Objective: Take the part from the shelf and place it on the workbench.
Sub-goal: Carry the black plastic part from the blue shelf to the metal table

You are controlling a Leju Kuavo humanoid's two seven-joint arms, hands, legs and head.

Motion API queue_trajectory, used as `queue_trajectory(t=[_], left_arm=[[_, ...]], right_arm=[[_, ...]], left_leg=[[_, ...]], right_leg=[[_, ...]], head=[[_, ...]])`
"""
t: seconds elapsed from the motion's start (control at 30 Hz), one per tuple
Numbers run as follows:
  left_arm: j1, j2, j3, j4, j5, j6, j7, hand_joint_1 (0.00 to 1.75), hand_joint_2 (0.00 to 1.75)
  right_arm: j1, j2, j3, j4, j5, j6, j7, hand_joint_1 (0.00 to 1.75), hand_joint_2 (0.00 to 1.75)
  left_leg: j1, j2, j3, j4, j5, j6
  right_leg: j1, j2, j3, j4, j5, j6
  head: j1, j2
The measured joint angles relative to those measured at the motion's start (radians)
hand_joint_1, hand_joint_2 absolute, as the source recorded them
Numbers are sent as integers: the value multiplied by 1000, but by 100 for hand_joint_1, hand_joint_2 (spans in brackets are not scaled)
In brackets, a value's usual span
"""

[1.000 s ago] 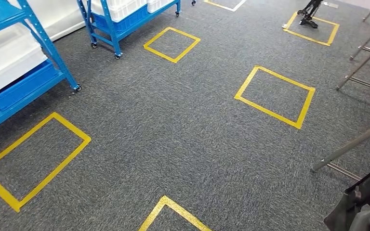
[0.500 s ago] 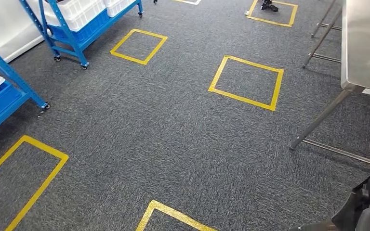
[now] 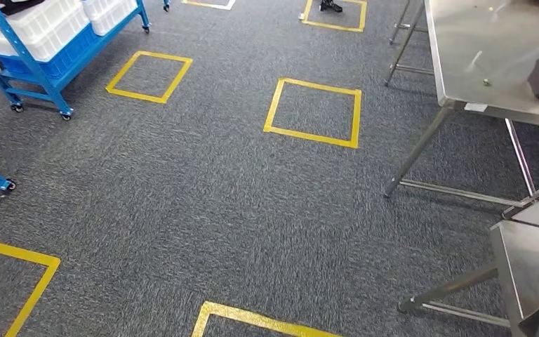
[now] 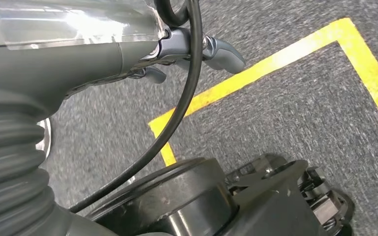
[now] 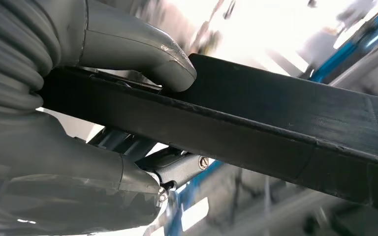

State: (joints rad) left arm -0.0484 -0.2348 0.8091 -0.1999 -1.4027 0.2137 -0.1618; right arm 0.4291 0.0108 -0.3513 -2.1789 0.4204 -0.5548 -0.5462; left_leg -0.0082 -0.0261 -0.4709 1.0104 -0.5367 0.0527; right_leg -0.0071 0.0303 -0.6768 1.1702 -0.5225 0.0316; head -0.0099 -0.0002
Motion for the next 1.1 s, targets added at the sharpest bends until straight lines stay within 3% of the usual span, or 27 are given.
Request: queue_trajectory(t=[0.07,0.1,0.13,0.17,0.23,0.3,0.4,0.47,0.53,0.6,0.63,0.67,0.73,0.77,0.83,0.9,0.97,1.03,1.1], left_arm=[[1,2,0,0,0,-1,3,0,175],[2,3,0,0,0,-1,4,0,175],[1,4,0,0,0,-2,6,0,175],[1,4,0,0,0,-2,7,0,175],[1,4,0,0,0,-4,9,0,175],[1,4,0,-1,-1,-5,10,0,175],[0,6,0,-1,-2,-5,11,0,175],[-1,6,0,-2,-2,-8,10,0,175],[-3,7,1,-2,0,-11,6,0,175],[-10,9,1,-2,1,-14,2,0,175],[-13,9,1,-2,1,-16,2,0,175],[-14,9,2,-2,1,-17,3,0,175],[-11,8,2,-2,0,-19,5,0,175],[-9,6,2,-2,-1,-20,5,0,175],[-7,3,2,-1,-1,-21,6,0,175],[-8,2,2,0,-1,-21,6,0,175],[-8,1,2,-1,-1,-21,6,0,175],[-6,2,2,-1,-1,-21,6,0,175],[-4,4,2,-1,-1,-21,6,0,175]], right_arm=[[-5,0,-22,2,16,-6,8,175,175],[-6,0,-31,4,23,-6,13,175,175],[-7,0,-39,6,31,-7,17,175,175],[-8,0,-46,9,40,-7,20,175,175],[-15,0,-56,12,60,-10,24,175,175],[-23,0,-61,15,81,-16,25,175,175],[-27,0,-68,18,101,-23,32,175,175],[-30,0,-71,20,112,-27,36,175,175],[-37,0,-72,21,129,-35,37,175,175],[-40,1,-71,23,151,-45,36,175,175],[-40,1,-71,23,162,-49,35,175,175],[-40,2,-71,24,170,-53,34,175,175],[-40,3,-71,25,178,-59,34,175,175],[-41,4,-71,25,179,-61,34,175,175],[-41,5,-71,25,180,-65,34,175,175],[-37,5,-70,25,182,-67,34,175,175],[-34,6,-70,25,183,-68,34,175,175],[-35,7,-70,25,183,-68,34,175,175],[-37,8,-69,28,182,-68,34,175,175]], left_leg=[[-4,30,-3,0,-2,3],[-5,44,-2,0,-5,4],[-6,57,0,0,-8,4],[-7,69,4,0,-11,4],[-11,91,14,-1,-21,0],[-15,108,20,-3,-28,-7],[-18,127,32,-11,-37,-18],[-17,91,20,32,-66,-28],[-15,38,-37,153,-123,-35],[-15,22,-95,267,-155,-40],[-15,19,-104,280,-142,-42],[-14,17,-95,254,-109,-44],[-8,-10,-53,139,-27,-47],[-4,-31,-35,84,-4,-48],[-1,-59,-23,38,-2,-41],[-2,-44,-22,25,-2,-25],[0,-20,-19,17,5,-12],[-2,6,-19,12,8,-3],[-5,32,-20,12,6,0]], right_leg=[[-3,-22,-60,121,-46,5],[-4,-25,-73,145,-46,6],[-5,-28,-64,131,-27,5],[-5,-34,-37,81,4,3],[5,-77,36,-54,54,-10],[18,-105,70,-122,63,-25],[17,-78,72,-134,63,-37],[8,-57,82,-149,66,-45],[3,-37,89,-155,66,-52],[3,-13,93,-153,63,-55],[2,1,97,-152,60,-54],[1,16,101,-149,57,-52],[-1,46,107,-140,50,-45],[0,60,104,-133,48,-41],[1,84,89,-124,51,-30],[0,102,76,-123,57,-20],[2,61,58,-93,40,-11],[3,-5,5,13,-15,-4],[-1,-25,-58,137,-59,1]], head=[[1,0],[1,0],[1,0],[1,0],[1,0],[1,0],[1,0],[0,0],[-1,0],[-1,0],[-1,0],[-1,0],[-1,0],[-1,0],[0,0],[1,0],[6,0],[11,0],[12,0]])
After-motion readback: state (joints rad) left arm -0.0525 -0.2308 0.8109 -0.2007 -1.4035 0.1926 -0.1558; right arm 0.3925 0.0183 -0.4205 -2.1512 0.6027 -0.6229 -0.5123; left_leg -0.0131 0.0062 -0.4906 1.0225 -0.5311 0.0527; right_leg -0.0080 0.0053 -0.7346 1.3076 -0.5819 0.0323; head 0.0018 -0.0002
